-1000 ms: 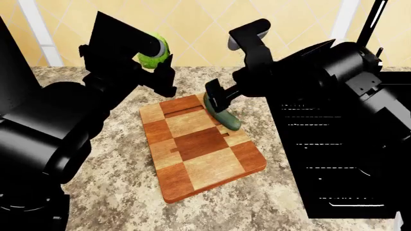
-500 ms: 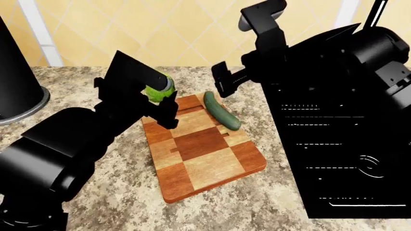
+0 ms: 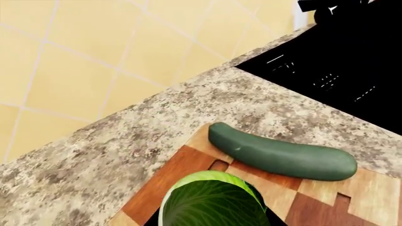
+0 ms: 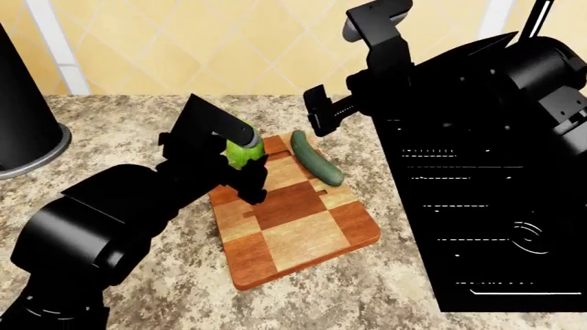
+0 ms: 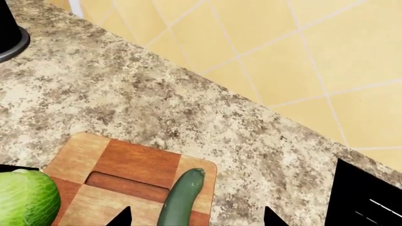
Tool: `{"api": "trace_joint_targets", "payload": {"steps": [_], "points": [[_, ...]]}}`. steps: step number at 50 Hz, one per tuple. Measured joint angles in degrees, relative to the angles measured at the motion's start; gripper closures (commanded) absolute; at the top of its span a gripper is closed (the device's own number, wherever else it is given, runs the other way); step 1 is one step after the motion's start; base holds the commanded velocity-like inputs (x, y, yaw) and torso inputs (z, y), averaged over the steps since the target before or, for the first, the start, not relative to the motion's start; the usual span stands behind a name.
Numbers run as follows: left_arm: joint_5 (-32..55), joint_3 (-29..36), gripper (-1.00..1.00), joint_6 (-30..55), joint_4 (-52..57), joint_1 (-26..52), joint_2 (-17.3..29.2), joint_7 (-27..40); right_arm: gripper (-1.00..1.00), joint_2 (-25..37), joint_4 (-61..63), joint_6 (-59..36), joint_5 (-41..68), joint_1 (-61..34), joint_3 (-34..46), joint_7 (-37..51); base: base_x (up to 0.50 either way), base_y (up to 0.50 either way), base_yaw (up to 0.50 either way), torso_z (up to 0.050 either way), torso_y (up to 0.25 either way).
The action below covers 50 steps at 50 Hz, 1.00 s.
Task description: Pick the vegetables from the sink and place them on the cutting board.
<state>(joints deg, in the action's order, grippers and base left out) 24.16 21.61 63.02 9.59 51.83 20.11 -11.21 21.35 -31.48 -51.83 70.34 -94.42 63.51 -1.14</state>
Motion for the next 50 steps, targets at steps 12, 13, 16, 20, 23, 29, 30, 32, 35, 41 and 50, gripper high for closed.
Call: {"api": "trace_joint_targets", "payload": {"steps": [12,13,16,20,23,29,30,32,35,41,50], "points": [[0.49,0.83,1.00,0.03,-2.57,0.60,-0.90,-0.74,-1.00,-0.10,-0.18,0.13,-0.11,0.23,0.10,-0.12,0.00,0.00,0.00,0.001,0.000],[0.51,0.87,1.00,0.03,-2.69,0.64,-0.94,-0.75,-1.00,-0.11,-0.19,0.13,-0.12,0.25,0.10,-0.12,0.00,0.00,0.00,0.000,0.000],[0.56,0.99,1.00,0.07,-2.98,0.72,-1.03,-0.76,-1.00,-0.11,-0.16,0.10,-0.10,0.27,0.10,-0.08,0.00,0.00,0.00,0.000,0.000],[0.61,1.07,-1.00,0.10,-3.18,0.79,-1.08,-0.69,-1.00,-0.08,-0.06,0.06,-0.06,0.31,0.08,0.02,0.00,0.00,0.00,0.000,0.000],[0.77,1.02,-1.00,0.11,-3.22,0.86,-1.11,-0.48,-1.00,-0.05,0.03,0.01,-0.02,0.34,0.06,0.10,0.00,0.00,0.00,0.000,0.000],[0.96,0.93,-1.00,0.15,-3.13,0.96,-1.13,-0.07,-1.00,0.05,0.33,-0.13,0.12,0.38,0.00,0.29,0.00,0.00,0.00,0.000,0.000],[0.98,0.91,-1.00,0.15,-3.11,0.97,-1.12,0.00,-1.00,0.07,0.39,-0.15,0.15,0.39,-0.02,0.32,0.00,0.00,0.00,0.000,0.000],[1.02,0.88,-1.00,0.15,-3.06,0.97,-1.11,0.11,-1.00,0.11,0.52,-0.19,0.20,0.41,-0.05,0.40,0.00,0.00,0.00,0.000,0.000],[1.09,0.85,-1.00,0.17,-2.95,0.97,-1.07,0.27,-1.00,0.17,0.71,-0.24,0.28,0.45,-0.09,0.49,0.00,0.00,0.00,0.000,0.000],[1.20,0.80,-1.00,0.27,-2.66,0.93,-0.99,0.60,-1.00,0.33,1.06,-0.30,0.45,0.55,-0.20,0.67,0.00,0.00,0.00,0.000,0.000],[1.44,0.72,-1.00,0.54,-2.08,0.88,-0.92,1.05,-1.00,0.68,1.73,-0.45,0.75,0.68,-0.41,1.06,0.00,0.00,0.00,0.000,0.000]]}}
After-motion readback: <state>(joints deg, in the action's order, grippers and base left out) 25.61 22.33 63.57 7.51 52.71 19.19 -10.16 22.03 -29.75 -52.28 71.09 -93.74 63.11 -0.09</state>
